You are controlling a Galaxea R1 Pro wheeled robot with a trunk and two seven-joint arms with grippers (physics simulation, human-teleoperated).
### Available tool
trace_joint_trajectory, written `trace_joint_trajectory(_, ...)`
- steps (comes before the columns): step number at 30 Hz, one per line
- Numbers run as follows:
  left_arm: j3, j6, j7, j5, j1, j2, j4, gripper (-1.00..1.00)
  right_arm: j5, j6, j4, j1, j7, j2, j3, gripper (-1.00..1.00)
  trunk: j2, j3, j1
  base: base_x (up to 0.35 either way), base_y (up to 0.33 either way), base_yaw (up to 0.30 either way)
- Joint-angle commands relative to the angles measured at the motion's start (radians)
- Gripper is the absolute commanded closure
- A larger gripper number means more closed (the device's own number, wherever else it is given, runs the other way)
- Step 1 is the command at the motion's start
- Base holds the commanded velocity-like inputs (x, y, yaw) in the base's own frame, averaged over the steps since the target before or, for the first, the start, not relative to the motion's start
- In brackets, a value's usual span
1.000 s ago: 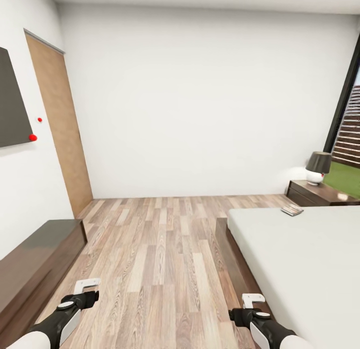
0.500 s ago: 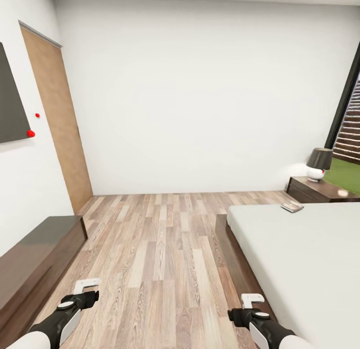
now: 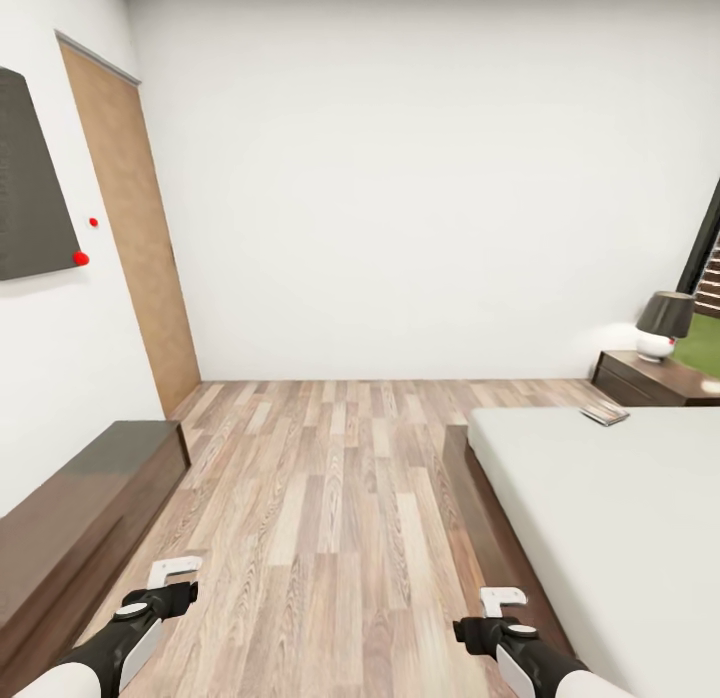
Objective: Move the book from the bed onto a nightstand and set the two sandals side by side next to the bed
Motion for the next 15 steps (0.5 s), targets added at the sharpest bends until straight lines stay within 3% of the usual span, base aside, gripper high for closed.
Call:
trace_joint_trajectory(1, -0.005, 0.002, 0.003, 0.009, 0.0, 0.0, -0.001, -1.0, -0.01, 0.006, -0.002, 0.0, -0.001, 0.0, 0.008, -1.0, -0.001, -0.003, 0.0, 0.166, 0.113, 0.137)
trace_joint_trajectory(15, -0.005, 0.003, 0.003, 0.009, 0.0, 0.0, -0.001, -1.0, -0.009, 0.005, -0.002, 0.0, -0.002, 0.002, 0.008, -1.0, -0.001, -0.012, 0.0, 0.238, 0.171, 0.054)
